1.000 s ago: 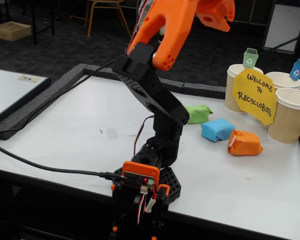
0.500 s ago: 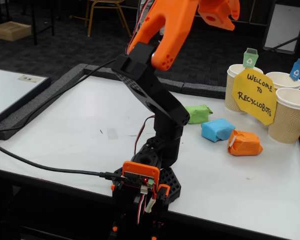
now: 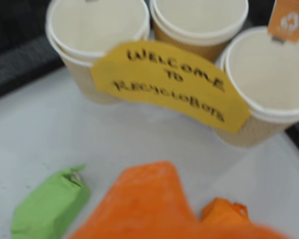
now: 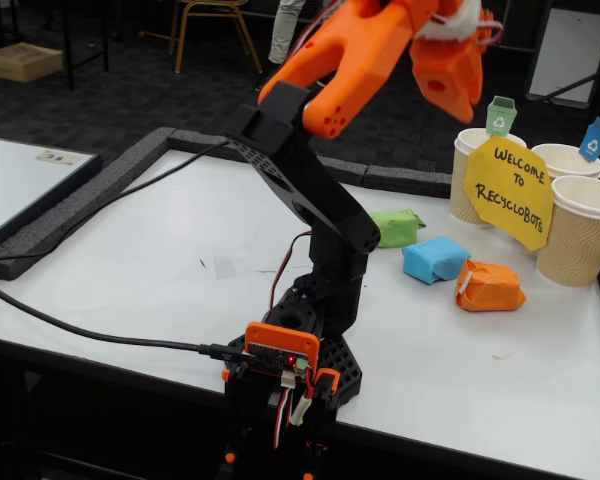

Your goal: Sort rubbish by color.

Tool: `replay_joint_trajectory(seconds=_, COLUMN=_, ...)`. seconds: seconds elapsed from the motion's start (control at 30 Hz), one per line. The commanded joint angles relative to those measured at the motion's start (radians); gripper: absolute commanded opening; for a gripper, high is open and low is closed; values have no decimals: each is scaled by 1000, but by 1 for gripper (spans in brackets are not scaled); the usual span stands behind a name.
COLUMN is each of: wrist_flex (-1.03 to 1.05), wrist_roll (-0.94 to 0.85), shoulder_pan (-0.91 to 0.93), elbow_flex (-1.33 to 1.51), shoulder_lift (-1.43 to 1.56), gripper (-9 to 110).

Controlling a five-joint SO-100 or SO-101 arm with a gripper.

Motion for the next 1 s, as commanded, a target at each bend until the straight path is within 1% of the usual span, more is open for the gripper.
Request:
replay_joint_trajectory(seconds=0.0, wrist_flex=-34, wrist_roll=-176, shoulder_pan=35, elbow_flex=15, shoulder_lift=5, gripper=2)
replay_joint_trajectory(seconds=0.23, wrist_flex=-60, wrist_roll=-474, shoulder_pan=97, elbow_flex=112, shoulder_lift=-14, gripper=2)
replay_joint_trajectory(seconds=0.3, wrist_flex=-61, wrist_roll=-583, shoulder_pan=114, elbow_flex=141, shoulder_lift=-23, gripper=3)
replay_joint_trajectory(seconds=0.47, wrist_flex=-120, wrist_roll=-709, shoulder_pan=172, elbow_flex=190, shoulder_lift=-69, gripper=3)
replay_joint_trajectory(seconds=0.6, wrist_flex=-186, wrist_roll=-744, shoulder_pan=210, elbow_flex=206, shoulder_lift=-124, gripper=4)
replay_joint_trajectory(seconds=0.7, wrist_flex=-218, wrist_roll=-785, shoulder_pan=239, elbow_flex=219, shoulder_lift=-169, gripper=8)
replay_joint_trajectory(seconds=0.97, wrist_flex=-336, wrist_roll=-785, shoulder_pan=290, elbow_flex=275, shoulder_lift=-296, gripper=12)
